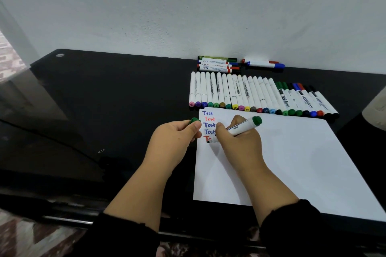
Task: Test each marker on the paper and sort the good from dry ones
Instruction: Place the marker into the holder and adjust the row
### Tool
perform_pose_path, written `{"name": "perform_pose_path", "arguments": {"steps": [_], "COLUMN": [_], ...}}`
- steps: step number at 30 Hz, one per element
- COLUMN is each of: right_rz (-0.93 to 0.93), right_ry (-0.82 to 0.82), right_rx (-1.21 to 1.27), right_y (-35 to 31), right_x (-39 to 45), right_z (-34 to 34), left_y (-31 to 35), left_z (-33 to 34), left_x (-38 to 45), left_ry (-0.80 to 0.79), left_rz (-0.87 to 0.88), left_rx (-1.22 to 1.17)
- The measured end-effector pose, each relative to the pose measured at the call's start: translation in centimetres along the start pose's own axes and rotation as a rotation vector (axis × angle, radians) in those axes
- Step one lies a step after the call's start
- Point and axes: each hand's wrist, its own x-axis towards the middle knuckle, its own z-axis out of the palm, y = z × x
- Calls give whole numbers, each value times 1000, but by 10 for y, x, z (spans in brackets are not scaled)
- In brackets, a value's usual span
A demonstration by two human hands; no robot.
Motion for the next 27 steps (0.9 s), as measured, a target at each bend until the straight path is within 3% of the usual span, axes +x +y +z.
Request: {"name": "perform_pose_path", "arguments": {"steps": [8, 14, 21, 27], "right_rz": [-33, -25, -47, -36], "right_ry": [-69, -5, -72, -31], "right_rx": [-57, -32, -49, -24], "right_y": [1, 2, -1, -1], "right_x": [-2, 0, -3, -2], "right_z": [3, 1, 0, -3], "left_y": [-2, -2, -3, -4], "left_z": [1, 2, 4, 4], "left_x": [1, 0, 0, 0], "left_ry": [-5, -4, -8, -11], "left_rz": [31, 15, 39, 48], "left_rx": [19, -8, 6, 14]}}
